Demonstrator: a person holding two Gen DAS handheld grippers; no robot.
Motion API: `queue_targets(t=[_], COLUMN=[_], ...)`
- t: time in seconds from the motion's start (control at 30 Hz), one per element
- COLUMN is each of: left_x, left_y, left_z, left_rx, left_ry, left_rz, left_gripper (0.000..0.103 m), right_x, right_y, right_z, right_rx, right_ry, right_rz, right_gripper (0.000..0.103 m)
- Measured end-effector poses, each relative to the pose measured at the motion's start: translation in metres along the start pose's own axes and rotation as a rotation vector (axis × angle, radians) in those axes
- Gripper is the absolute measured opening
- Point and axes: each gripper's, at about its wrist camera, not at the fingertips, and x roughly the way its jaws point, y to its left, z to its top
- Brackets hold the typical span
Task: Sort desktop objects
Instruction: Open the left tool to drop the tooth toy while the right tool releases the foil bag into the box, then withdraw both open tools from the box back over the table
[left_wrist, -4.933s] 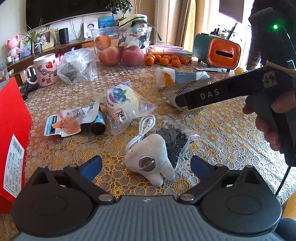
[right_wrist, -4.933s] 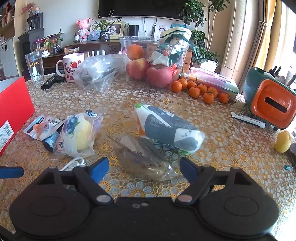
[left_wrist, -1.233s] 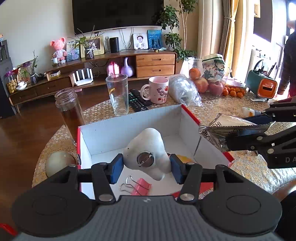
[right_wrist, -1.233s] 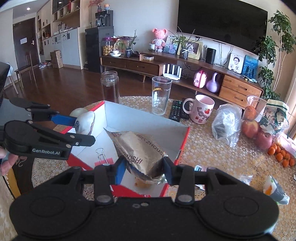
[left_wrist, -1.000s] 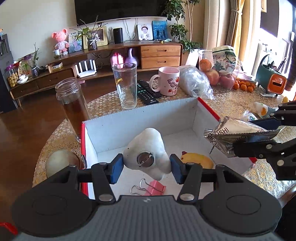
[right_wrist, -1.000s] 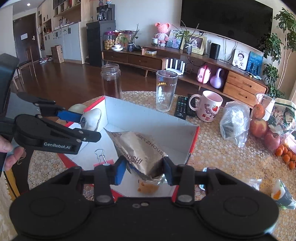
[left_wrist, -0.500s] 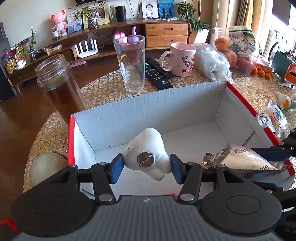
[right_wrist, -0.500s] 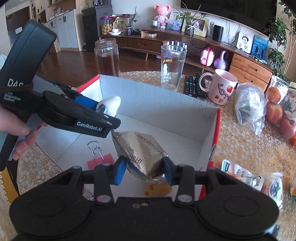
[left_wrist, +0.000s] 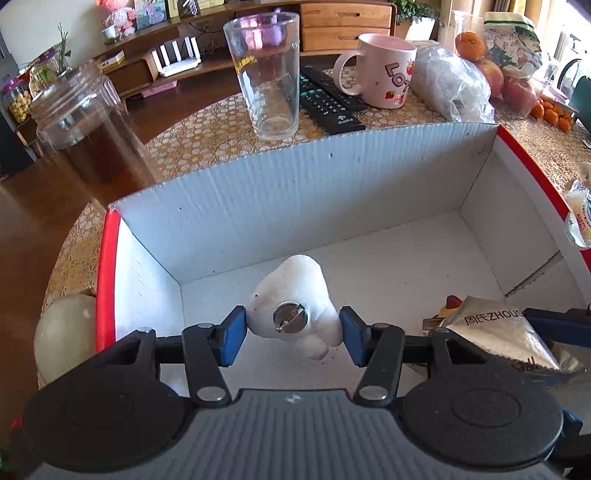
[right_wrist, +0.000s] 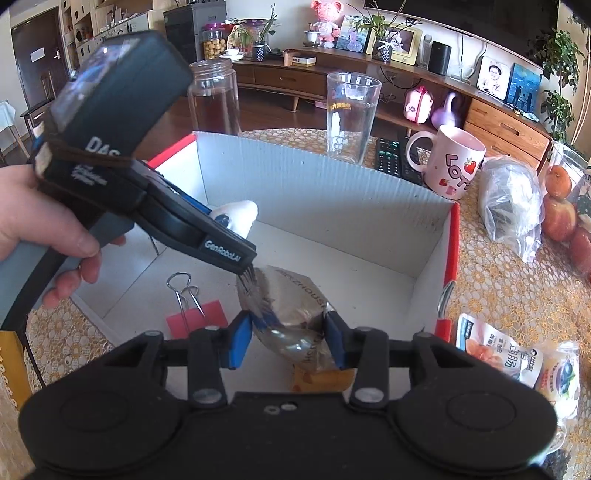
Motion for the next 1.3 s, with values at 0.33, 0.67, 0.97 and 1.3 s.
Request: queue_targets(t=[0.33,0.67,0.97,1.3], left_x=[0.004,-0.025,-0.059,-0.096], left_y=[0.005,-0.002,-0.017,-0.042], left_z=[-0.002,-0.002,-0.020,-0.044], left_rx=[-0.047,-0.054,-0.042,-0.033], left_ry=[0.048,-0.022,-0.072,-0.121], left_rz=[-0.009,-0.007,-0.006,-0.013], left_gripper=[0.064,0.073,0.073,0.073], right_x=[-0.008,-0.034,-0.071,-0.112], right_y=[0.000,-0.001,-0.008,-0.018], right_z=[0.001,-0.004,-0.016,-0.034], right_rx=[0.020,0.029,0.030,0.036], right_ry=[-0.025,-0.062,-0.098,-0.148], right_rz=[0.027,0.042,0.033,0.015], right_gripper=[0.066,0.068,0.068,0.070])
